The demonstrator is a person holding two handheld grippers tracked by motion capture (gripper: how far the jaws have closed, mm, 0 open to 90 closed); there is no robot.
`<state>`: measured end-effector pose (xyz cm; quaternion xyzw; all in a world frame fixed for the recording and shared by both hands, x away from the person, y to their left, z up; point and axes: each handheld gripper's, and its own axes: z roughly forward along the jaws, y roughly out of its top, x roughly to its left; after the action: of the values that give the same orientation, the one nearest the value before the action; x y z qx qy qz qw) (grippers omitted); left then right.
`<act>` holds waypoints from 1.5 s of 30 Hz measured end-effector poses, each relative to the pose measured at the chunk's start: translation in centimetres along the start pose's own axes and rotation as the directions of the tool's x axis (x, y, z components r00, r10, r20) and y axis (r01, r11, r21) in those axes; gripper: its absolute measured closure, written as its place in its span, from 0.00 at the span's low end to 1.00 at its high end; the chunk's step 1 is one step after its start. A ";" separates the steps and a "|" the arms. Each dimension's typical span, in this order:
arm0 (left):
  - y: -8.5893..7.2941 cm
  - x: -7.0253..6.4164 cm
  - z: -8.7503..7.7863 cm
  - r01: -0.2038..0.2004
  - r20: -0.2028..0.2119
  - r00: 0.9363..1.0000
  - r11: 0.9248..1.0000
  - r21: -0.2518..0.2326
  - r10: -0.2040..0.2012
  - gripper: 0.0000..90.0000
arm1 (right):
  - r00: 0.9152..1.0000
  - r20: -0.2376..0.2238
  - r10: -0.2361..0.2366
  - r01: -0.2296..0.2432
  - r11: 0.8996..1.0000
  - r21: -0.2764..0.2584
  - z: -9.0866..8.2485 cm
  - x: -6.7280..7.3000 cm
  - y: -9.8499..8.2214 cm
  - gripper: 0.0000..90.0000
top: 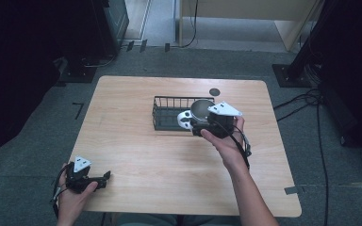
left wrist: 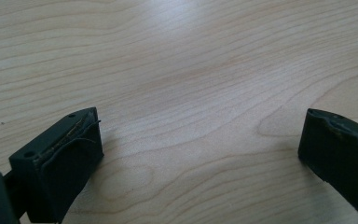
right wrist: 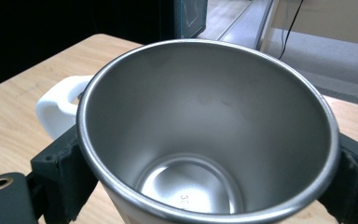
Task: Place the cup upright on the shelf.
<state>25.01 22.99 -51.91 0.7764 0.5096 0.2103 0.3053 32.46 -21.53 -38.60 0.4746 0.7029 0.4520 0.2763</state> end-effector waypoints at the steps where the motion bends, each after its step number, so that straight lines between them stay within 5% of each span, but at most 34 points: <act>1: 0.0 0.0 0.0 0.001 0.000 1.000 1.000 0.000 -0.001 0.00 | 1.000 0.002 0.003 -0.003 1.000 -0.002 0.2 0.0 0.3 0.08; 25: 0.0 0.0 0.0 -0.002 0.002 1.000 1.000 0.002 0.002 0.00 | 0.997 0.073 0.005 -0.004 1.000 -0.016 5.0 0.3 4.5 0.08; 37: 0.0 0.1 0.0 0.002 0.004 1.000 1.000 0.000 -0.002 0.00 | 0.989 0.147 0.029 -0.029 1.000 0.001 8.1 -0.4 3.9 0.08; 45: 0.0 0.1 0.0 0.002 0.004 1.000 1.000 0.000 -0.002 0.00 | 0.987 0.155 0.038 -0.041 0.999 0.015 9.2 -0.6 2.8 0.08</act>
<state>25.00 23.05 -51.89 0.7765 0.5097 0.2083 0.3065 41.33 -18.26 -40.15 0.5246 0.6740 0.4129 0.3164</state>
